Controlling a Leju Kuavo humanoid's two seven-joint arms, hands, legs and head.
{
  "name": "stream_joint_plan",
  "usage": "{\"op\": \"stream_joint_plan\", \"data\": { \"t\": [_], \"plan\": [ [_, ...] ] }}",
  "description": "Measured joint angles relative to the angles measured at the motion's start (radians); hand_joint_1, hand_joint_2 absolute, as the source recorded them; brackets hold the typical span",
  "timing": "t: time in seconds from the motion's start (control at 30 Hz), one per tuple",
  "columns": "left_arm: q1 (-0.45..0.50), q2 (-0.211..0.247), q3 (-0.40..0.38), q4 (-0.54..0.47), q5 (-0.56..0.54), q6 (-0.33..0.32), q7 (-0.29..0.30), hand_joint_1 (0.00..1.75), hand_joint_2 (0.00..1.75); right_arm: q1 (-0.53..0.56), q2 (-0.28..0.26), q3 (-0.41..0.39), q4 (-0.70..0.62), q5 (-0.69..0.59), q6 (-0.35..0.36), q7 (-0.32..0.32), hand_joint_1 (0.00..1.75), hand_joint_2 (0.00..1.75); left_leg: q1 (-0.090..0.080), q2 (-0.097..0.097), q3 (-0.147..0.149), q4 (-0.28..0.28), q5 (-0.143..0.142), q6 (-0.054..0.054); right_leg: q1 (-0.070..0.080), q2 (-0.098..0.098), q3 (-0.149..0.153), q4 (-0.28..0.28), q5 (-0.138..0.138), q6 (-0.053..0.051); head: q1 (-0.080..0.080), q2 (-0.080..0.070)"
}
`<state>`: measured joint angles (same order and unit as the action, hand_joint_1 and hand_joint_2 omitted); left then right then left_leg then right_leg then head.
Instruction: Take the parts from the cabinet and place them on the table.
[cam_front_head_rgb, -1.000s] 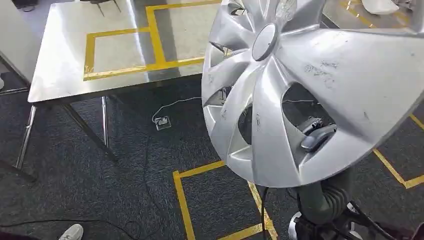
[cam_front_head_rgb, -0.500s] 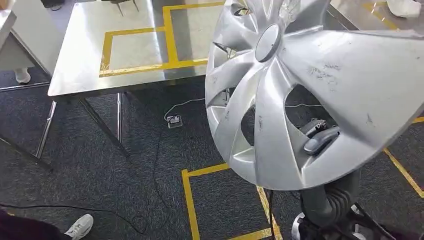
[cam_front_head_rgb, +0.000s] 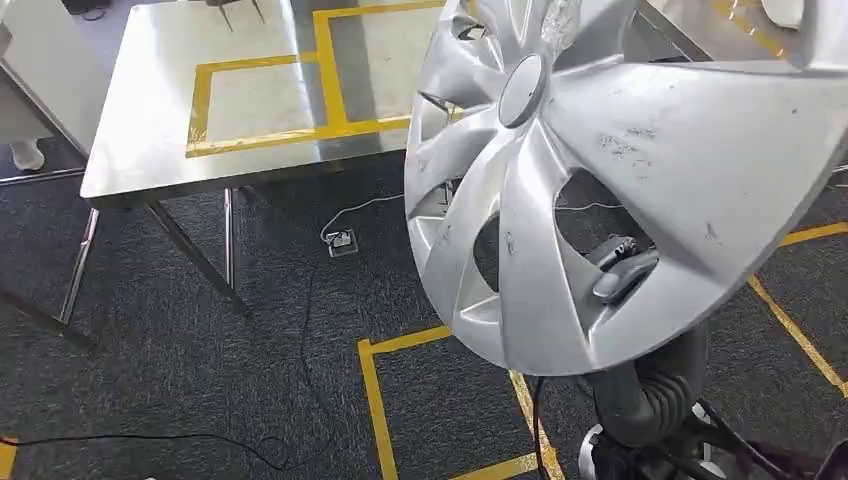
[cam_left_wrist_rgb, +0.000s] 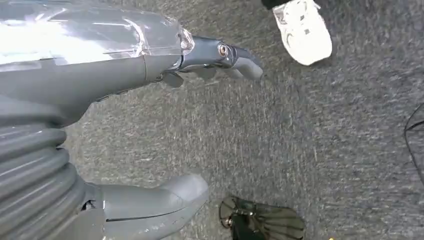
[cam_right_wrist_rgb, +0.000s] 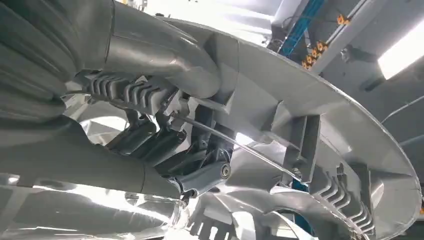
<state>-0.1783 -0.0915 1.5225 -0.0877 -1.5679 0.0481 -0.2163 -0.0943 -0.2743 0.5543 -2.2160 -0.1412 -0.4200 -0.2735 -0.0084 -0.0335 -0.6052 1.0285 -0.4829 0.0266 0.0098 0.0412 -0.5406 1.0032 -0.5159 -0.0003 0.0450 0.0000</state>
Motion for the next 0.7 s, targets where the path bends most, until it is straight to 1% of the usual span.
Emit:
{"op": "stream_joint_plan", "data": {
  "t": [0.1, 0.27, 0.37, 0.47, 0.53, 0.63, 0.7],
  "plan": [
    [-0.001, 0.006, 0.0, 0.0, 0.002, 0.009, -0.01, 0.0, 1.75, 0.0, 0.002, 0.004, 0.0, -0.014, 0.011, 0.0, 1.75, 1.75, 0.0, 0.0, 0.0, 0.0, 0.0, 0.0, 0.0, 0.0, 0.0, 0.0, 0.0, 0.0, 0.001, 0.0],
    [-0.001, 0.012, 0.001, 0.0, 0.036, -0.003, 0.022, 0.0, 1.75, 0.005, 0.002, 0.014, 0.0, -0.027, 0.018, 0.002, 1.75, 1.75, -0.001, 0.0, 0.0, 0.0, 0.0, 0.0, -0.001, 0.0, 0.001, -0.001, 0.0, 0.0, 0.001, 0.0],
    [-0.001, 0.01, 0.001, 0.0, 0.051, -0.029, 0.052, 0.0, 1.75, 0.01, 0.002, 0.019, 0.0, -0.038, -0.002, 0.006, 1.75, 1.75, -0.002, -0.001, 0.0, 0.0, 0.0, 0.0, -0.002, 0.0, 0.001, -0.001, 0.0, 0.0, 0.001, 0.0],
    [-0.001, -0.011, 0.001, 0.0, 0.054, -0.035, 0.085, 0.0, 1.75, 0.022, 0.0, 0.016, -0.001, -0.062, -0.036, 0.023, 1.75, 1.75, -0.002, -0.002, 0.0, 0.0, 0.0, 0.0, -0.003, 0.0, 0.001, -0.001, 0.0, 0.0, 0.001, 0.0],
    [-0.001, -0.026, 0.001, 0.0, 0.045, -0.048, 0.107, 0.0, 1.75, 0.027, -0.003, 0.01, -0.003, -0.067, -0.052, 0.049, 1.75, 1.75, -0.003, -0.002, 0.0, 0.0, 0.0, 0.0, -0.003, 0.0, 0.001, -0.001, 0.0, 0.001, 0.001, 0.0],
    [0.0, -0.048, 0.001, 0.0, 0.021, -0.055, 0.161, 0.0, 1.75, 0.032, -0.02, 0.008, -0.023, -0.023, -0.08, 0.12, 1.75, 1.75, -0.003, -0.003, 0.0, 0.0, 0.0, 0.001, -0.003, 0.0, 0.001, -0.001, 0.0, 0.001, 0.001, 0.0],
    [0.0, -0.058, 0.001, 0.0, 0.012, -0.055, 0.182, 0.0, 1.75, 0.039, -0.029, 0.005, -0.038, -0.005, -0.094, 0.144, 1.75, 1.75, -0.003, -0.005, 0.0, 0.0, -0.001, 0.001, -0.003, -0.001, 0.001, -0.001, -0.001, 0.002, 0.002, 0.0]
  ]
}}
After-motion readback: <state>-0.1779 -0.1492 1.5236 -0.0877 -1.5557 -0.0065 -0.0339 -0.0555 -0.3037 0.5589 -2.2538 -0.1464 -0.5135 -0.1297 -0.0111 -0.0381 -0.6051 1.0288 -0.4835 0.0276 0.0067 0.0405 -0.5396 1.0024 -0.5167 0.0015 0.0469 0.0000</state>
